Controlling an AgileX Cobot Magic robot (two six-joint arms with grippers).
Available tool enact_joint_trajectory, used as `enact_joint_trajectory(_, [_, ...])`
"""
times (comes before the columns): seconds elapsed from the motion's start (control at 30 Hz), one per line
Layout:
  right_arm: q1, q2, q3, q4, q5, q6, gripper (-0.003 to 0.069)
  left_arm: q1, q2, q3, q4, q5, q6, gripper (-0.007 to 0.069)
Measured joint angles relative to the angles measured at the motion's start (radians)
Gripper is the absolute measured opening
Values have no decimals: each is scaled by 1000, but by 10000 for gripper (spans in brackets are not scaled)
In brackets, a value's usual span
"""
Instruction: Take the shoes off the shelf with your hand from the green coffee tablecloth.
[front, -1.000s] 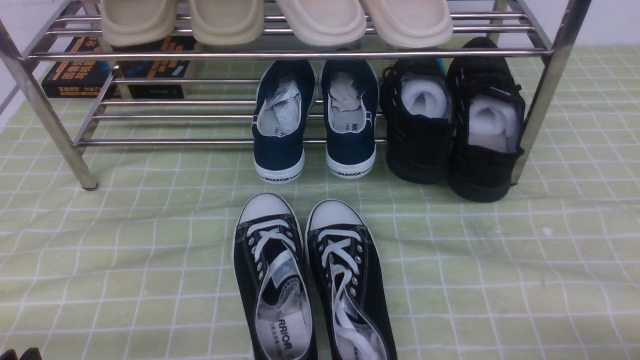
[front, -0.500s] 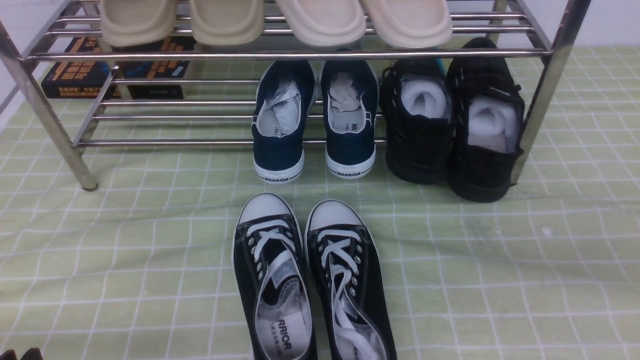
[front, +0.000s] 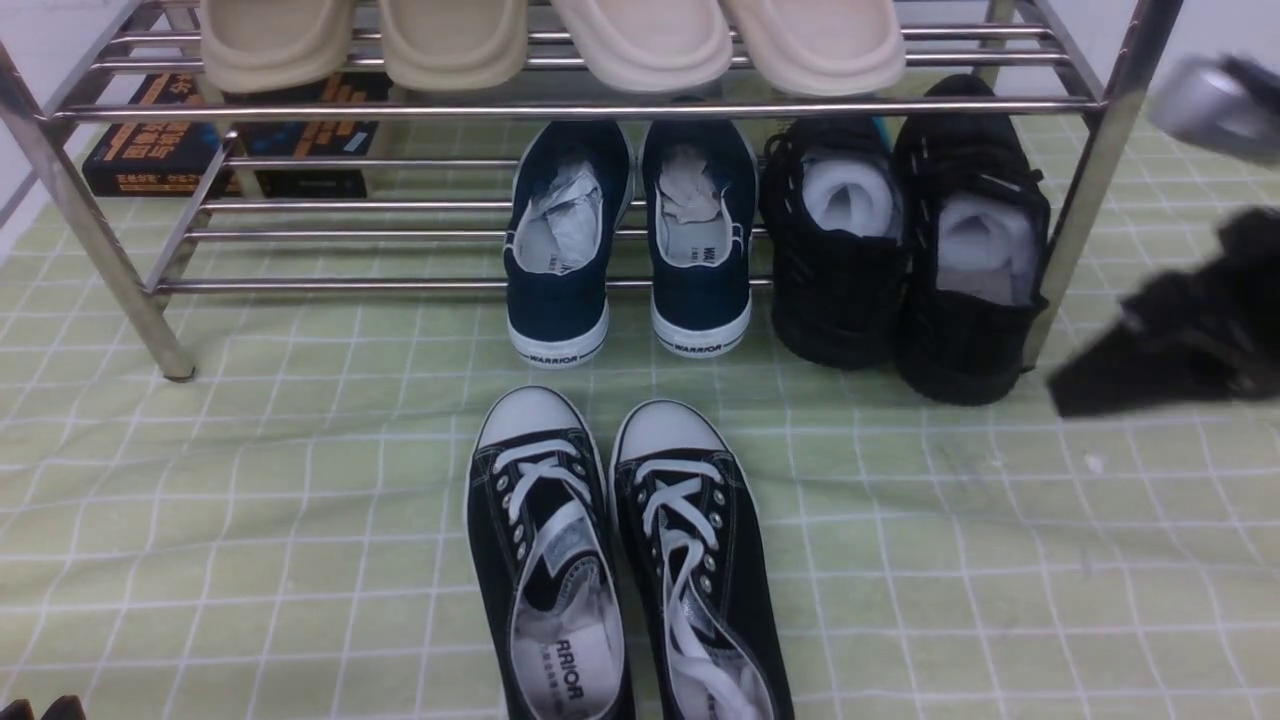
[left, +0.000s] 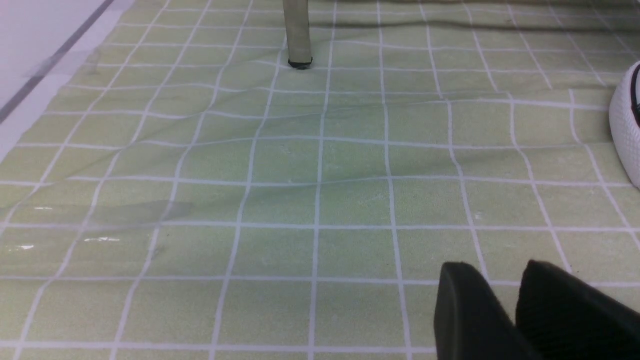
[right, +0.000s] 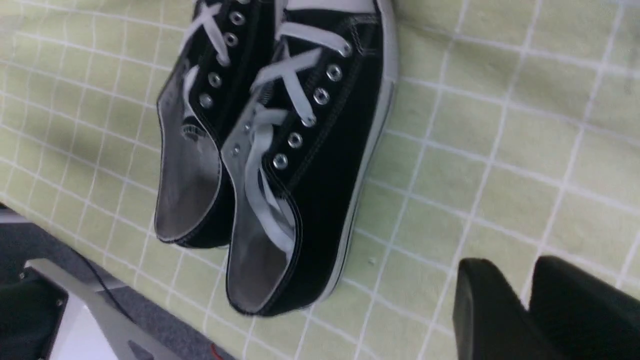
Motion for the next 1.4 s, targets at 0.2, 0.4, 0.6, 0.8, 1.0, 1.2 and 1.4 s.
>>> enact_joint_trajectory(0.2, [203,189,-245,-273,-40,196,285,0,0,0,1,0,0,193])
enact_joint_trajectory(0.4, [332,349,-426,-509,-75,305,366,0,0,0,1,0,-3,195])
enact_joint_trajectory(0.6, [354,486,-525,-679,-114,425,402,0,0,0,1,0,-3,195])
enact_joint_trajectory(0.8, [354,560,-532,-745,-192,461,405,0,0,0,1,0,-3,195])
enact_joint_trajectory(1.0, [354,615,-532,-792,-242,464,395,0,0,0,1,0,-3,195])
enact_joint_trajectory(1.2, [354,634,-533,-817,-242,464,227,0,0,0,1,0,-3,195])
enact_joint_trajectory(1.4, [354,632,-540,-791,-184,420,5,0,0,0,1,0,-3,195])
